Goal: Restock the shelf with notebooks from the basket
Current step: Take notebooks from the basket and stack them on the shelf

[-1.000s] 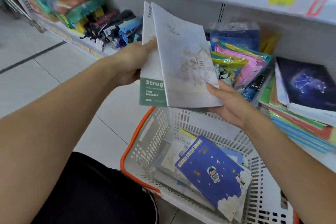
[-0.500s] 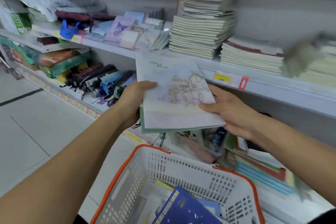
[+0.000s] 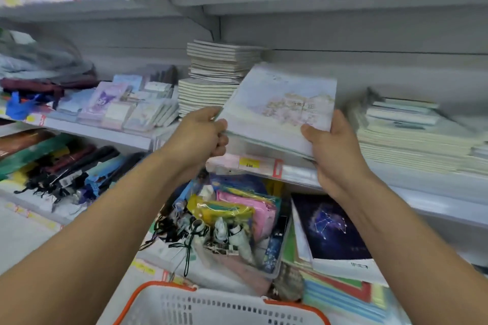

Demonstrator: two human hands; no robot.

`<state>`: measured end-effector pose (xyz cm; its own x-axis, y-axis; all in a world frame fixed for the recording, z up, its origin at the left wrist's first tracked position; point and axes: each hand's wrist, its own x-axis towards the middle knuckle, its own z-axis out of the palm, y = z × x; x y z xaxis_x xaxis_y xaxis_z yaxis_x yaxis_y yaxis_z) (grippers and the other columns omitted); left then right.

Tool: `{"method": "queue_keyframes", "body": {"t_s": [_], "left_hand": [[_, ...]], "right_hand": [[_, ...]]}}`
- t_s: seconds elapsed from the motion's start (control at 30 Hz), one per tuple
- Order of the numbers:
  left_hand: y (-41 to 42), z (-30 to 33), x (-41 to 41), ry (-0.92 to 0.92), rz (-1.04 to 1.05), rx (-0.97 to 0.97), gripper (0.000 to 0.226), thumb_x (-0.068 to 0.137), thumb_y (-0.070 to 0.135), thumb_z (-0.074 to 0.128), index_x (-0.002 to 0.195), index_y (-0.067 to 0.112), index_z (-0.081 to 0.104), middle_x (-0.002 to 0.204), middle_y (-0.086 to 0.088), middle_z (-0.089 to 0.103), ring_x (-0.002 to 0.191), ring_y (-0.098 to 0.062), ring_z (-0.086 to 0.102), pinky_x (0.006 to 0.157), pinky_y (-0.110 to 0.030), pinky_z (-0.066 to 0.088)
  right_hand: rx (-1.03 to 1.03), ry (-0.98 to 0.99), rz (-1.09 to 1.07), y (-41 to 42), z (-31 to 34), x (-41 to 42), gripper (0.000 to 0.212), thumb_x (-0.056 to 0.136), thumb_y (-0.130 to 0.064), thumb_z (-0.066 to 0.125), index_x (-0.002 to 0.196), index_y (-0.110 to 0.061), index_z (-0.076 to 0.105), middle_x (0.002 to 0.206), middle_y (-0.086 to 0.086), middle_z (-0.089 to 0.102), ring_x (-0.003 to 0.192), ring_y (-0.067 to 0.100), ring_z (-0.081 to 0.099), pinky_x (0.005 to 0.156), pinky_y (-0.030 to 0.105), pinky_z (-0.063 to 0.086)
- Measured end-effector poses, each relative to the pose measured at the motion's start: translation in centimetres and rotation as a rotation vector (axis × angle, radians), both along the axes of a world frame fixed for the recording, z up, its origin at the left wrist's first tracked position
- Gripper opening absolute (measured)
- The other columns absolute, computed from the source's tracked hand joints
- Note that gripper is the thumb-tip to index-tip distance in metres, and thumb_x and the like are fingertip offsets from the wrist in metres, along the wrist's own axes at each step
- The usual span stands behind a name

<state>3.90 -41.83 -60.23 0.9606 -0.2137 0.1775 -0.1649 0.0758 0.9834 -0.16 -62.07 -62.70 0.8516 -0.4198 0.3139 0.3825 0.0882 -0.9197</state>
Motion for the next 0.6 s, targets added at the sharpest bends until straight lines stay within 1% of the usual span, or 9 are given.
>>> {"method": "queue_keyframes", "body": {"t_s": [0.03, 0.1, 0.17, 0.27, 0.33, 0.4, 0.47, 0.53, 0.6], "left_hand": [[-1.0, 0.4, 1.2, 0.038, -0.008, 0.004, 0.025, 0.099, -0.006, 0.040, 0.098, 0.011, 0.057, 0.070, 0.000, 0.040, 0.047, -0.008, 0.037, 0.038, -0.019, 0.031], [-2.9, 0.6, 3.5, 0.120, 0.008, 0.021, 0.030, 0.098, -0.010, 0.036, 0.120, 0.006, 0.051, 0.075, -0.005, 0.041, 0.054, -0.012, 0.040, 0.040, -0.019, 0.038], [-4.6, 0.3, 5.1, 0.191, 0.044, 0.040, 0.036, 0.099, -0.010, 0.035, 0.131, 0.003, 0.046, 0.078, -0.008, 0.044, 0.059, -0.014, 0.042, 0.043, -0.019, 0.045], [-6.6, 0.0, 6.6, 0.245, 0.099, 0.003, 0.024, 0.099, -0.006, 0.045, 0.121, -0.002, 0.052, 0.078, -0.010, 0.050, 0.061, -0.014, 0.050, 0.050, -0.020, 0.054], [-7.5, -0.5, 7.3, 0.240, 0.117, -0.009, 0.017, 0.094, -0.003, 0.058, 0.111, -0.005, 0.055, 0.083, -0.012, 0.057, 0.064, -0.014, 0.058, 0.060, -0.021, 0.059], [-8.2, -1.3, 7.9, 0.187, 0.153, 0.049, 0.037, 0.087, -0.004, 0.068, 0.121, -0.004, 0.054, 0.099, -0.015, 0.064, 0.078, -0.018, 0.067, 0.076, -0.025, 0.060], [-8.7, -1.8, 8.4, 0.108, 0.234, 0.168, 0.054, 0.082, -0.004, 0.072, 0.133, -0.002, 0.051, 0.104, -0.013, 0.066, 0.094, -0.024, 0.067, 0.092, -0.034, 0.055], [-9.0, -1.8, 8.7, 0.083, 0.283, 0.207, 0.055, 0.081, -0.003, 0.073, 0.132, -0.001, 0.053, 0.106, -0.013, 0.066, 0.105, -0.028, 0.065, 0.100, -0.038, 0.051], [-9.3, -1.7, 9.2, 0.120, 0.279, 0.155, 0.048, 0.081, -0.003, 0.073, 0.126, 0.000, 0.056, 0.110, -0.014, 0.064, 0.110, -0.031, 0.063, 0.102, -0.038, 0.049]], "right_hand": [[-0.002, 0.044, -0.027, -0.8, 0.1, 0.9, 0.042, 0.097, 0.004, 0.056, 0.137, -0.010, 0.053, 0.129, 0.005, 0.066, 0.118, 0.024, 0.064, 0.107, 0.047, 0.048], [-0.017, 0.142, -0.046, -2.6, 0.3, 2.3, 0.037, 0.097, -0.003, 0.060, 0.134, -0.004, 0.056, 0.126, 0.010, 0.067, 0.116, 0.028, 0.064, 0.107, 0.047, 0.048], [-0.006, 0.215, 0.010, -4.3, 0.4, 3.1, 0.039, 0.092, -0.009, 0.070, 0.128, -0.001, 0.059, 0.121, 0.012, 0.070, 0.112, 0.028, 0.067, 0.102, 0.045, 0.052], [-0.047, 0.276, 0.155, -6.5, 1.1, 3.6, 0.063, 0.065, -0.010, 0.088, 0.121, 0.001, 0.062, 0.109, 0.008, 0.075, 0.099, 0.020, 0.074, 0.082, 0.030, 0.060], [-0.210, 0.360, 0.109, -7.4, 1.5, 4.2, 0.073, 0.050, -0.008, 0.093, 0.114, 0.003, 0.060, 0.106, 0.008, 0.074, 0.097, 0.021, 0.072, 0.081, 0.030, 0.059], [-0.451, 0.469, -0.052, -7.8, 1.7, 5.0, 0.067, 0.056, -0.009, 0.096, 0.107, 0.001, 0.054, 0.107, 0.007, 0.066, 0.097, 0.023, 0.065, 0.075, 0.032, 0.054], [-0.569, 0.479, -0.141, -8.3, 1.4, 6.0, 0.056, 0.063, -0.016, 0.095, 0.106, 0.000, 0.063, 0.104, 0.009, 0.068, 0.094, 0.026, 0.066, 0.077, 0.035, 0.056], [-0.520, 0.424, -0.156, -8.6, 0.9, 6.8, 0.042, 0.072, -0.010, 0.089, 0.106, 0.005, 0.069, 0.101, 0.016, 0.073, 0.087, 0.029, 0.072, 0.085, 0.043, 0.060], [-0.480, 0.378, -0.206, -8.6, 0.3, 7.4, 0.031, 0.083, -0.001, 0.077, 0.108, 0.013, 0.065, 0.100, 0.026, 0.071, 0.082, 0.038, 0.071, 0.083, 0.051, 0.060]]}}
